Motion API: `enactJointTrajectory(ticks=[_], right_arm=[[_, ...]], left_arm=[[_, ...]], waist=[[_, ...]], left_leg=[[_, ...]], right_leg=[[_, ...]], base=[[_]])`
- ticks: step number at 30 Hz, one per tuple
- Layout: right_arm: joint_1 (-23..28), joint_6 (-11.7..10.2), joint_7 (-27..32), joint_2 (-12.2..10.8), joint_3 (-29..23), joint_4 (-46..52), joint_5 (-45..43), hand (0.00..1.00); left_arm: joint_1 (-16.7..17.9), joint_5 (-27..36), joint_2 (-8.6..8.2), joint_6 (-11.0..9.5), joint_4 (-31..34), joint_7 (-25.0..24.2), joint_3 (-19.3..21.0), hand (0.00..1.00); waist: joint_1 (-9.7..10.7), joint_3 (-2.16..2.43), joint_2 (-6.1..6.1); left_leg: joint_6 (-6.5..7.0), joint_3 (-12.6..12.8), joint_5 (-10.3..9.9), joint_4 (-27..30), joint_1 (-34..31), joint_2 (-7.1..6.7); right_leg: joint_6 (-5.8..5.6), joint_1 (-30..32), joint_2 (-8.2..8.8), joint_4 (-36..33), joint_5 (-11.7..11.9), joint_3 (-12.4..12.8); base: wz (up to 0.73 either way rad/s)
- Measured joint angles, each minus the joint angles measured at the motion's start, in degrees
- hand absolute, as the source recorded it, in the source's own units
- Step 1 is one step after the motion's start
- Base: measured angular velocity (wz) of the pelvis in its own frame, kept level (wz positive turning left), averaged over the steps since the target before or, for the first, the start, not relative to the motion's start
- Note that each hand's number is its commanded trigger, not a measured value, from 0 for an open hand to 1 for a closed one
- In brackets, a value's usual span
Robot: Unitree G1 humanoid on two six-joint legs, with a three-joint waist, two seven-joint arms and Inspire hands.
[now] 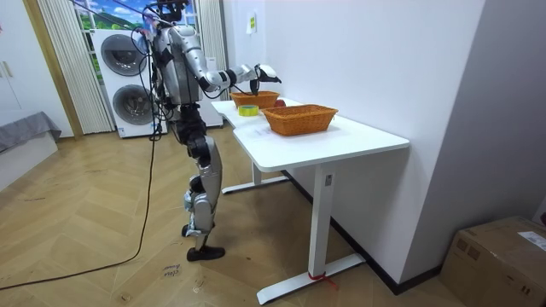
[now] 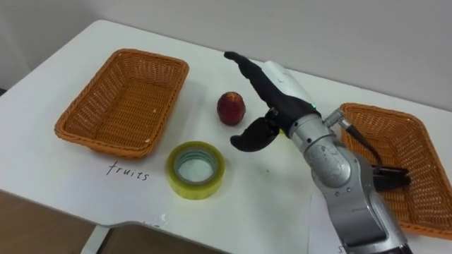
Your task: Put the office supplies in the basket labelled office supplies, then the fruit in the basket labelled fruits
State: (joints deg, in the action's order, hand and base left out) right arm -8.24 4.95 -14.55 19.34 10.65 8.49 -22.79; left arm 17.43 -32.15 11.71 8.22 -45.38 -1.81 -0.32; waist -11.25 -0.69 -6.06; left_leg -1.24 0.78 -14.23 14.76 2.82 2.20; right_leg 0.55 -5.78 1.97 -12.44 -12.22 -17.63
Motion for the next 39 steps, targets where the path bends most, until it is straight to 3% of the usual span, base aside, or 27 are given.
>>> enactJointTrajectory(ticks=[3, 12, 22, 30, 39], right_arm=[[0.00, 0.02, 0.01, -1.22, -0.02, 0.00, 0.09, 0.00], [0.00, 0.16, 0.07, -1.38, 1.51, 0.00, 2.04, 0.00], [0.00, 0.88, 0.05, -1.92, 2.27, -0.37, 2.65, 0.00], [-0.02, 0.91, 0.28, -1.97, 3.85, -2.92, 3.20, 0.00], [-0.01, 0.93, 0.58, -2.33, 4.55, -8.05, 3.71, 0.00]], left_arm=[[0.06, -0.03, 0.00, 0.03, 0.58, 0.14, 0.02, 0.00], [0.19, -0.06, -0.02, 0.34, 1.53, 1.25, 0.09, 0.00], [0.08, -0.07, 0.01, 0.59, 1.57, 1.18, 0.05, 0.00], [-0.08, -2.61, -0.02, 0.74, 1.70, 1.17, 0.04, 0.00], [0.10, -4.57, -0.31, 1.36, 1.78, 1.22, 0.05, 0.00]], waist=[[-0.06, 0.34, -0.43], [-0.58, 0.37, -0.58], [-2.15, 0.13, -1.13], [-3.37, 0.11, -1.11], [-4.46, -0.03, -0.91]], left_leg=[[0.00, -0.09, 0.02, 0.36, -0.02, -0.02], [0.00, 0.25, 0.03, -0.49, 0.77, 0.04], [-0.04, 0.06, 0.09, -1.13, 0.73, 0.04], [0.04, -0.54, 0.20, -1.07, 0.34, -0.11], [0.41, -1.18, 0.55, -1.04, -0.15, -0.85]], right_leg=[[0.00, -0.11, -0.02, 0.14, 0.00, -0.10], [-0.01, -0.33, -0.01, -0.09, 0.01, 0.19], [-0.01, -0.09, 0.05, -0.17, 0.01, -0.44], [-0.03, -0.07, 0.51, -0.18, -0.01, -3.08], [-0.38, 0.26, 1.11, -0.27, -0.21, -3.12]], base=[[0.00], [-0.01], [0.01], [0.03], [0.03]])
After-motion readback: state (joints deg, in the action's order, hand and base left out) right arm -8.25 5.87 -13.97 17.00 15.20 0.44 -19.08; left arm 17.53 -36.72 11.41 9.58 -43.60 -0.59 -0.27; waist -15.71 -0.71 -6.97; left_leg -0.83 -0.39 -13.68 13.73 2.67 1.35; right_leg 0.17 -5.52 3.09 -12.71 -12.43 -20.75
